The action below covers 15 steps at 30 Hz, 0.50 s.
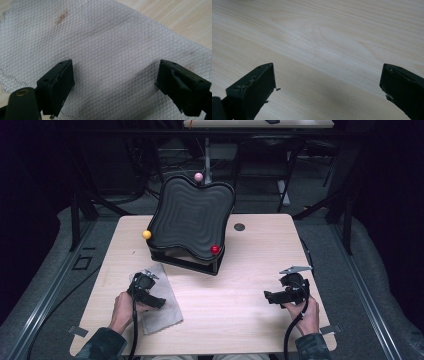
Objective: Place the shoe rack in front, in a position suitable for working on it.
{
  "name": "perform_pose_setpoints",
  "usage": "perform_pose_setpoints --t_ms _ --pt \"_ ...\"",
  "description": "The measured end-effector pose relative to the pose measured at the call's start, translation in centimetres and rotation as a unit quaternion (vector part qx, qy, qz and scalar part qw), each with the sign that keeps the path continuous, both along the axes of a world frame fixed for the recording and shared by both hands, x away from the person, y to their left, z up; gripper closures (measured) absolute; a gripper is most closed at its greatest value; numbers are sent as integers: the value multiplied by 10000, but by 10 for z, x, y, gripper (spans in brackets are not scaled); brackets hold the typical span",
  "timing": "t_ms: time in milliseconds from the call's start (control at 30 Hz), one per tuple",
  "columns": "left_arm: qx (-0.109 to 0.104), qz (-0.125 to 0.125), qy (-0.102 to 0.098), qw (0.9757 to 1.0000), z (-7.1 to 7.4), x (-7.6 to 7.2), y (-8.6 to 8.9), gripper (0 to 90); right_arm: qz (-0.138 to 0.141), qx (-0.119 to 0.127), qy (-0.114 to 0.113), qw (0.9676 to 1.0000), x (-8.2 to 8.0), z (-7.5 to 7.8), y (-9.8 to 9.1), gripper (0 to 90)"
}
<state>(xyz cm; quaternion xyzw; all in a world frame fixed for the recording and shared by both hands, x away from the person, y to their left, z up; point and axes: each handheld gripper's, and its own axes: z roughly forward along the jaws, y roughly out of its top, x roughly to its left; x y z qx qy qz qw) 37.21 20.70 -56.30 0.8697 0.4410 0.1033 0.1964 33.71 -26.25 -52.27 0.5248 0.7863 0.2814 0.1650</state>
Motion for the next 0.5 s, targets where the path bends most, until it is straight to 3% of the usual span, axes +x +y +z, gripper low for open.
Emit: perform_pose_setpoints --t_ms 133,233,267,300,333,500 --pt "-67 -26 -20 10000 1 -3 -1 212 -5 1 6 10000 0 0 0 0" --pt "-115 -103 -77 9999 3 -7 -3 337 4 -12 17 10000 0 0 0 0" --pt "-138 -121 -79 9998 3 -7 -3 337 4 -12 17 10000 0 0 0 0" --pt "-145 -158 -100 9997 5 -9 -4 388 5 -17 23 10000 0 0 1 0" --pt "-190 -194 -162 9995 5 -11 -5 520 8 -20 27 10000 0 -1 1 0" --pt "-206 -171 -258 9993 5 -13 -3 770 11 -24 45 10000 1 -1 1 0"
